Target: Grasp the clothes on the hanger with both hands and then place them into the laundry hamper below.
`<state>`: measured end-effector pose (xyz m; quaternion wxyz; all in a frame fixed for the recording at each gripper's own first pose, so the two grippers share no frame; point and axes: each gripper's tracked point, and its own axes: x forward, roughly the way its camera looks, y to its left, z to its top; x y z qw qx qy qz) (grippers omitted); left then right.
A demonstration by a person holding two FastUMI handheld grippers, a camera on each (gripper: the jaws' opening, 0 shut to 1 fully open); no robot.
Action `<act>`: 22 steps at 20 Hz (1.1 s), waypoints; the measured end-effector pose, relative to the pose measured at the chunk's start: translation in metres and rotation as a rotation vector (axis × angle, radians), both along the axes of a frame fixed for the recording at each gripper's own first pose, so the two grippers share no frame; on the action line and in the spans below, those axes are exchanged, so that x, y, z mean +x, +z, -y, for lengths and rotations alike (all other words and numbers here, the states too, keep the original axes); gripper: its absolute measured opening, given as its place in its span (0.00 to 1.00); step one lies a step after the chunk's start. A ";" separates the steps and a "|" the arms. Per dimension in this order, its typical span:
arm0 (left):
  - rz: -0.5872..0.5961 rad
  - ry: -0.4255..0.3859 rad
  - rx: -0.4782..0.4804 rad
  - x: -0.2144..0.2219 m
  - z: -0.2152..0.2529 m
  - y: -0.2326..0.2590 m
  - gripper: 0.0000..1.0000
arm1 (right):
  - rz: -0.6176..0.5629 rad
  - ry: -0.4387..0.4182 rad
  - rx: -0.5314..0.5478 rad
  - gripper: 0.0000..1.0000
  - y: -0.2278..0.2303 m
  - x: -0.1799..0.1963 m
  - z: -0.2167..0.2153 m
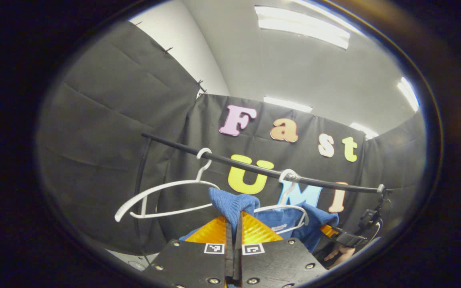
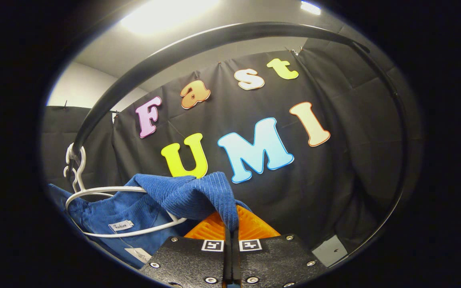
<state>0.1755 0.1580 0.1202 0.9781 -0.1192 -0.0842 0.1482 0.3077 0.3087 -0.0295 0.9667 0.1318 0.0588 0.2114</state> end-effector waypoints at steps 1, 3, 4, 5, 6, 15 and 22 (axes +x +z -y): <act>0.005 0.011 0.009 -0.001 -0.007 0.005 0.01 | 0.005 -0.010 0.001 0.00 0.001 0.004 0.001; 0.013 0.031 0.028 -0.005 -0.020 0.012 0.01 | 0.010 -0.024 0.012 0.00 0.003 0.011 -0.001; 0.009 0.039 0.032 -0.006 -0.026 0.014 0.05 | 0.012 -0.030 0.017 0.00 0.004 0.015 -0.005; 0.005 0.048 0.031 -0.008 -0.032 0.013 0.06 | 0.015 -0.037 0.022 0.00 0.003 0.020 -0.007; 0.004 0.057 0.032 -0.010 -0.038 0.014 0.06 | 0.022 -0.045 0.029 0.00 0.003 0.022 -0.004; 0.029 0.159 -0.048 -0.028 -0.112 0.018 0.01 | 0.062 -0.049 0.063 0.00 0.012 0.033 -0.011; 0.012 0.162 -0.130 -0.022 -0.141 -0.004 0.05 | 0.130 -0.055 0.054 0.00 0.024 0.043 -0.017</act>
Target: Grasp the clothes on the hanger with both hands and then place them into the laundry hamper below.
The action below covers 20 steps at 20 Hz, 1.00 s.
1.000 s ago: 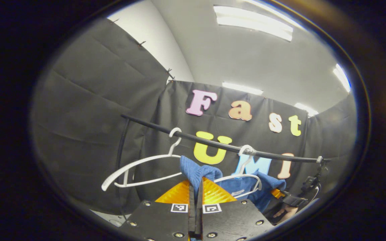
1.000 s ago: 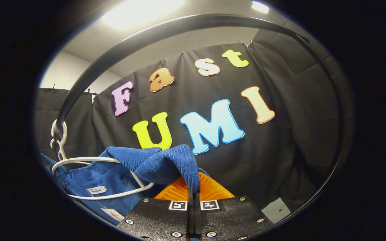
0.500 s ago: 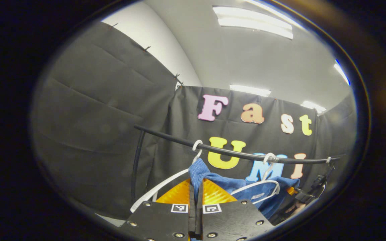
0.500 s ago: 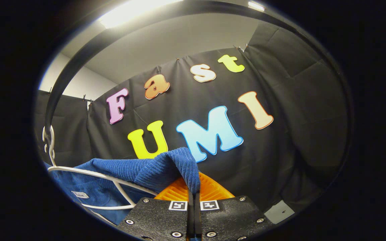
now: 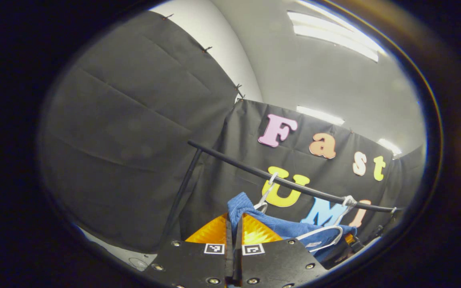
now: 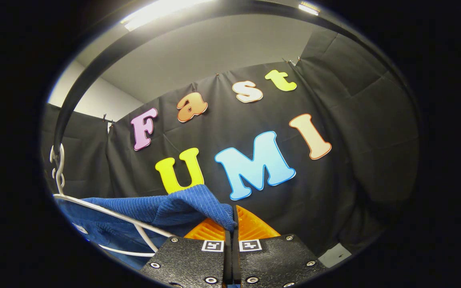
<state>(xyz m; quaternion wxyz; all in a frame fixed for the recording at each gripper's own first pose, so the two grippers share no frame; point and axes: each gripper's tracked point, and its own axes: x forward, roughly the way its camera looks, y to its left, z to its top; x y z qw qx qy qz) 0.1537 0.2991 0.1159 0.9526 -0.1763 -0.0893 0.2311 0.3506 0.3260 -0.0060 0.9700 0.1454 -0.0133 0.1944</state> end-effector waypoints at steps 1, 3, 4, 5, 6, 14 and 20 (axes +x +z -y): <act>-0.008 -0.006 0.000 0.000 -0.001 -0.006 0.01 | -0.001 0.004 -0.009 0.00 -0.002 0.002 -0.002; -0.043 -0.006 -0.005 0.001 -0.003 -0.019 0.05 | -0.014 0.011 -0.032 0.00 -0.011 0.000 -0.005; -0.057 -0.007 -0.009 0.003 -0.003 -0.023 0.01 | -0.022 0.014 -0.049 0.00 -0.015 -0.001 -0.006; -0.066 -0.011 -0.014 0.004 -0.004 -0.028 0.01 | -0.026 0.013 -0.068 0.00 -0.020 0.000 -0.007; -0.075 -0.012 -0.018 0.004 -0.005 -0.032 0.05 | -0.029 0.015 -0.084 0.00 -0.025 0.000 -0.008; -0.124 -0.054 -0.034 0.008 0.010 -0.060 0.01 | -0.024 -0.001 -0.136 0.00 -0.039 0.017 -0.003; -0.144 -0.060 -0.071 0.001 0.023 -0.078 0.01 | -0.041 0.006 -0.164 0.00 -0.052 0.020 0.003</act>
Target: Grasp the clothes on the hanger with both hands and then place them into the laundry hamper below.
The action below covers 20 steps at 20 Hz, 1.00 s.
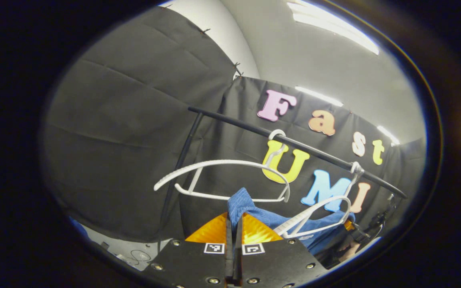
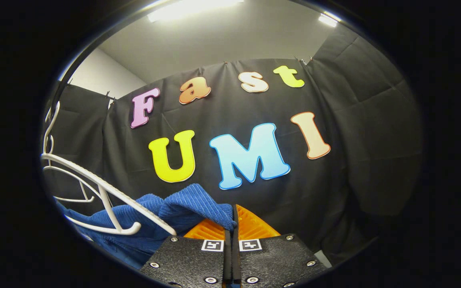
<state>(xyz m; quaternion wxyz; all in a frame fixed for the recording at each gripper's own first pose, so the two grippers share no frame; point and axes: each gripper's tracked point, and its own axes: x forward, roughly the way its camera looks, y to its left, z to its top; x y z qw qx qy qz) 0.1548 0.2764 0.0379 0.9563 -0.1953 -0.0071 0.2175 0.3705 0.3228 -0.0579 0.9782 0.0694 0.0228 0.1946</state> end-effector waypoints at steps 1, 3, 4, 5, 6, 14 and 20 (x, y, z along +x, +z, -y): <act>-0.004 0.004 -0.008 -0.001 0.000 -0.004 0.01 | -0.002 0.002 -0.008 0.00 -0.002 -0.001 0.000; -0.017 0.014 -0.018 -0.007 0.003 -0.014 0.01 | -0.011 0.008 -0.018 0.00 -0.008 -0.003 0.003; -0.023 0.020 -0.018 -0.010 0.005 -0.017 0.01 | -0.019 0.014 -0.018 0.00 -0.012 -0.005 0.004; -0.027 0.024 -0.017 -0.013 0.008 -0.020 0.01 | -0.026 0.019 -0.019 0.00 -0.015 -0.007 0.006; -0.031 0.026 -0.016 -0.014 0.011 -0.023 0.01 | -0.030 0.022 -0.022 0.00 -0.017 -0.009 0.009; -0.071 0.103 -0.040 -0.048 0.037 -0.048 0.01 | -0.073 0.105 -0.085 0.00 -0.044 -0.028 0.022; -0.079 0.173 -0.043 -0.081 0.064 -0.056 0.01 | -0.095 0.180 -0.096 0.00 -0.049 -0.053 0.036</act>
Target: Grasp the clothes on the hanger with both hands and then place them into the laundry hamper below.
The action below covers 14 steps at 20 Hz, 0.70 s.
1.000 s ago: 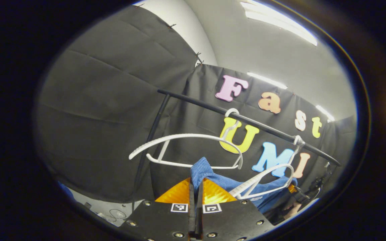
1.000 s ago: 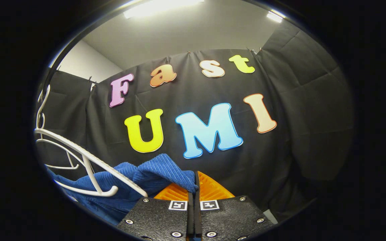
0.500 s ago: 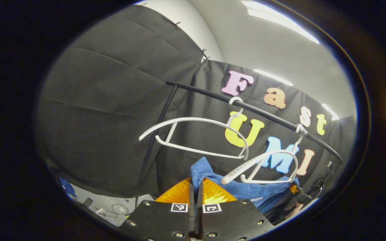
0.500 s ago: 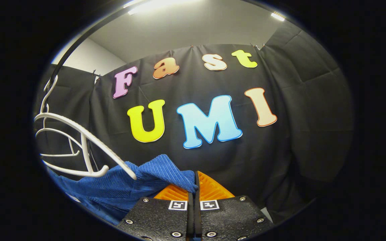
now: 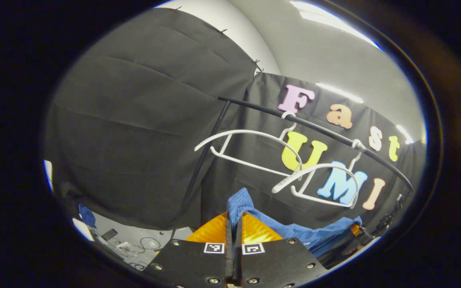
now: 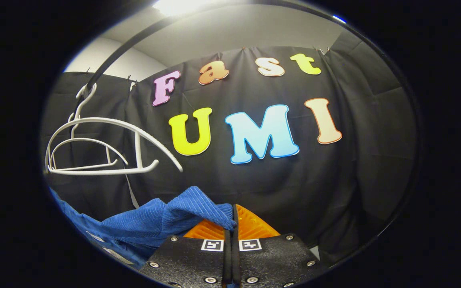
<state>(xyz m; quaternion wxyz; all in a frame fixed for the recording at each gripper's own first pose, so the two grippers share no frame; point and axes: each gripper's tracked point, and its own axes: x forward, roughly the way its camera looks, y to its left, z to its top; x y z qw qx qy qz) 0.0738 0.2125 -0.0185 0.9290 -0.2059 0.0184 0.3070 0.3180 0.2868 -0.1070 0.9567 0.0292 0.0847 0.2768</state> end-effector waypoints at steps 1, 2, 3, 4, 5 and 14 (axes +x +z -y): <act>-0.006 0.003 0.007 -0.007 0.004 -0.001 0.01 | -0.011 0.005 0.007 0.00 0.000 -0.004 0.004; -0.013 0.005 0.011 -0.013 0.005 -0.003 0.01 | -0.020 0.009 0.012 0.00 0.001 -0.010 0.009; -0.016 0.006 0.009 -0.020 0.007 -0.004 0.05 | -0.029 0.011 0.015 0.00 0.002 -0.015 0.014; -0.016 0.002 0.005 -0.027 0.009 -0.005 0.01 | -0.033 0.012 0.012 0.00 0.004 -0.020 0.019; -0.013 -0.004 0.002 -0.032 0.009 -0.005 0.01 | -0.028 0.010 -0.002 0.00 0.006 -0.026 0.026; 0.005 -0.170 0.030 -0.059 0.000 0.009 0.06 | 0.029 -0.118 -0.088 0.00 0.043 -0.115 0.089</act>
